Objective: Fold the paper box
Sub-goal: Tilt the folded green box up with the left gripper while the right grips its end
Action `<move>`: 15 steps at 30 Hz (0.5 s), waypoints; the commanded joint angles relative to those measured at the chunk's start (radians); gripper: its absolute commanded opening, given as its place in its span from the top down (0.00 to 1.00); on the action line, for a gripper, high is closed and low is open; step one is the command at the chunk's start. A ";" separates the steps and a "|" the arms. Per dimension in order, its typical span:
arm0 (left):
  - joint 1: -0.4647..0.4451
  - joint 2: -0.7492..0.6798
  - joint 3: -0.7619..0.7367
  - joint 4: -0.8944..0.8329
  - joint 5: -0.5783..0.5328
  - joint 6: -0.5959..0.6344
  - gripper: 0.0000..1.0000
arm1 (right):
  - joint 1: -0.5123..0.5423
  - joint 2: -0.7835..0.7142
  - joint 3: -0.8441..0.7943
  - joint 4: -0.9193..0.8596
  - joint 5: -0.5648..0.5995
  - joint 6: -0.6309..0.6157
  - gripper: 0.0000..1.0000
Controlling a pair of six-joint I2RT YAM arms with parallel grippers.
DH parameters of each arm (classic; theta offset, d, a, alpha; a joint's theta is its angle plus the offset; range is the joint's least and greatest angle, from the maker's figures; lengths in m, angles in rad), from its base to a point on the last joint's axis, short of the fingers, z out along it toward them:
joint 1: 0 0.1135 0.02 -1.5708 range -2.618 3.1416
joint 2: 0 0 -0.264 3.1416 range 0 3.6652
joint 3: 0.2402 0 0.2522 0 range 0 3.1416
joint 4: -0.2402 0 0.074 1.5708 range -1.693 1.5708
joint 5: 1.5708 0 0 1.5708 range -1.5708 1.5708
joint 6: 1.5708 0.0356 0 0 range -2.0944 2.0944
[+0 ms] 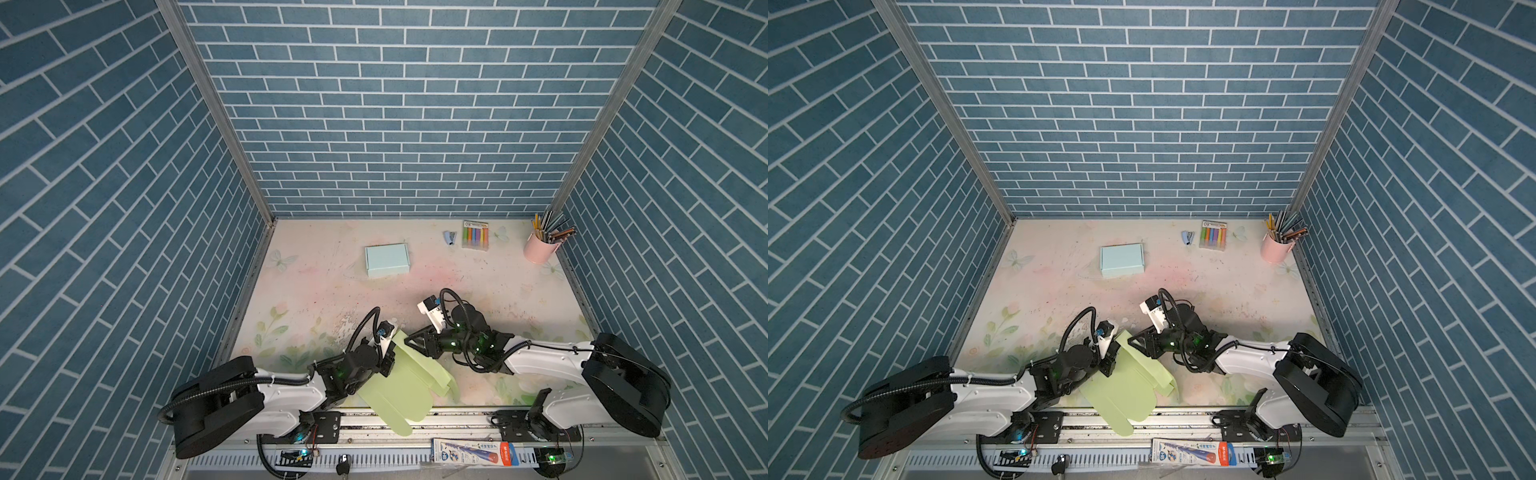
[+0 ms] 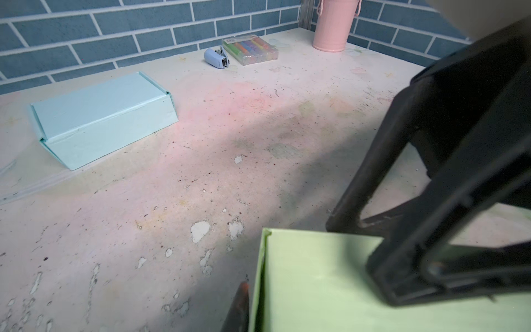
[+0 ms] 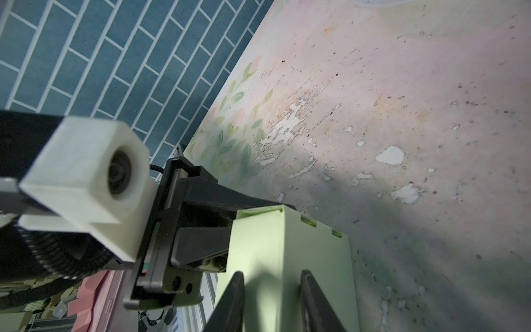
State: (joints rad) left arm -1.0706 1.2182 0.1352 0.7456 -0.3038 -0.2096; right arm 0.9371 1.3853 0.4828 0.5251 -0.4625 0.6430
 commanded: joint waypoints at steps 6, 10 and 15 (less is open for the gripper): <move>-0.010 -0.031 -0.036 0.047 -0.084 -0.007 0.90 | 0.028 -0.009 -0.020 0.052 -0.007 0.064 0.69; -0.011 -0.024 -0.039 0.057 -0.084 0.007 0.87 | 0.042 0.010 -0.019 0.075 0.001 0.077 0.70; -0.018 -0.003 -0.051 0.071 -0.088 -0.002 0.82 | 0.045 0.017 -0.028 0.108 0.006 0.096 0.71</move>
State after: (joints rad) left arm -1.0809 1.2041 0.1013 0.7834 -0.3683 -0.2081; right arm 0.9707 1.3911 0.4660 0.5888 -0.4530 0.6998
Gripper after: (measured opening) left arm 0.178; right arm 0.297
